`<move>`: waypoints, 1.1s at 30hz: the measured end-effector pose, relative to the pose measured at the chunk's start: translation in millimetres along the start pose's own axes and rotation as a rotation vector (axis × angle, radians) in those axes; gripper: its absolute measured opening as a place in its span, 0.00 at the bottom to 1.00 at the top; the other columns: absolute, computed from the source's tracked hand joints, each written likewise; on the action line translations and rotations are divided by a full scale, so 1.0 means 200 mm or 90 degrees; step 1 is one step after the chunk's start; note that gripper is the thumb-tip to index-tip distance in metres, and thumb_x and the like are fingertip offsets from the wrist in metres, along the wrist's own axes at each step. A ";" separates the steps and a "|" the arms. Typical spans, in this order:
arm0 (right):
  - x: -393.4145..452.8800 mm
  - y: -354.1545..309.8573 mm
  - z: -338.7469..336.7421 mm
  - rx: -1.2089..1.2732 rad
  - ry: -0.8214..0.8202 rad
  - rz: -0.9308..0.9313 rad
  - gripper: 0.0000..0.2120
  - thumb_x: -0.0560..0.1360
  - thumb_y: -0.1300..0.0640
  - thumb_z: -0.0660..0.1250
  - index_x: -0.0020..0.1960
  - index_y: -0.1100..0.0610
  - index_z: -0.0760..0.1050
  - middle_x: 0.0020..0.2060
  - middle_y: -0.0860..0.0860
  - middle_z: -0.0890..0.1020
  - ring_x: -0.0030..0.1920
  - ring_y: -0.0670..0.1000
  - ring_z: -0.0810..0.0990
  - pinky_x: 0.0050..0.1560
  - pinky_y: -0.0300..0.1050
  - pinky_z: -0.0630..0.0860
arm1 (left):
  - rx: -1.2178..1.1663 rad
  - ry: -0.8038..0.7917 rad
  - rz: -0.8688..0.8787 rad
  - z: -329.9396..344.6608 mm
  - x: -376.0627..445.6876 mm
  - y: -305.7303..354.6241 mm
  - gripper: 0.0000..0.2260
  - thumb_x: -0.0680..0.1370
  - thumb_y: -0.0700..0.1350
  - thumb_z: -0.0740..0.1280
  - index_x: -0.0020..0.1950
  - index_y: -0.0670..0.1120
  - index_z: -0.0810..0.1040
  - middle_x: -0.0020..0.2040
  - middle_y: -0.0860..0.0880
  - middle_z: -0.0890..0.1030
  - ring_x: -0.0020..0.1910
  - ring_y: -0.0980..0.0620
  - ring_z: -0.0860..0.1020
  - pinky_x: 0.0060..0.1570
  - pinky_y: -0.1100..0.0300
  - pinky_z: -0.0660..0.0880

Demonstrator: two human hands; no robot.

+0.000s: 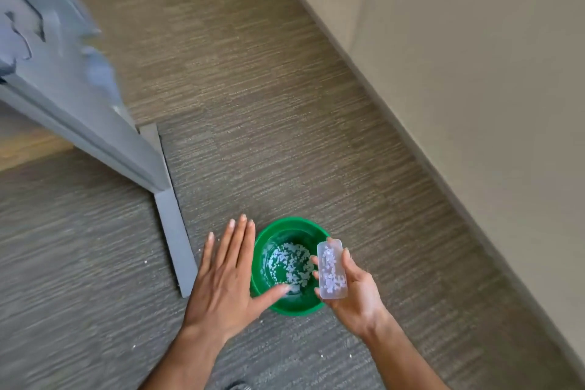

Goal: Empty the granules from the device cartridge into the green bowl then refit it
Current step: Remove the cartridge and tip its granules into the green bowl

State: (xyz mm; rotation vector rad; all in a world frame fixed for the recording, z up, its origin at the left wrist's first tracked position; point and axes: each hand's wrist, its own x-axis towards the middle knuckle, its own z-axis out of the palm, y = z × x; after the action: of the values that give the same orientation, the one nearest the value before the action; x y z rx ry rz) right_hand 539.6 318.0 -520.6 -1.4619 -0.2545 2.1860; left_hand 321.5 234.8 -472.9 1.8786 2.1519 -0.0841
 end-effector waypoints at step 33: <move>0.12 0.16 0.08 -0.698 0.167 -0.450 0.35 0.73 0.39 0.70 0.77 0.48 0.65 0.66 0.51 0.77 0.63 0.49 0.78 0.62 0.46 0.74 | -0.023 -0.001 -0.018 0.08 0.04 0.02 0.53 0.71 0.80 0.46 0.81 0.42 0.44 0.82 0.43 0.48 0.81 0.45 0.49 0.78 0.38 0.53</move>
State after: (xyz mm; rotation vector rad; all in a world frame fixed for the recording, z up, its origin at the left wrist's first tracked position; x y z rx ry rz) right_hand 507.7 303.8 -546.0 -1.7216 -1.7559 1.2241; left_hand 326.5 238.7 -488.6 1.8278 2.1639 -0.0517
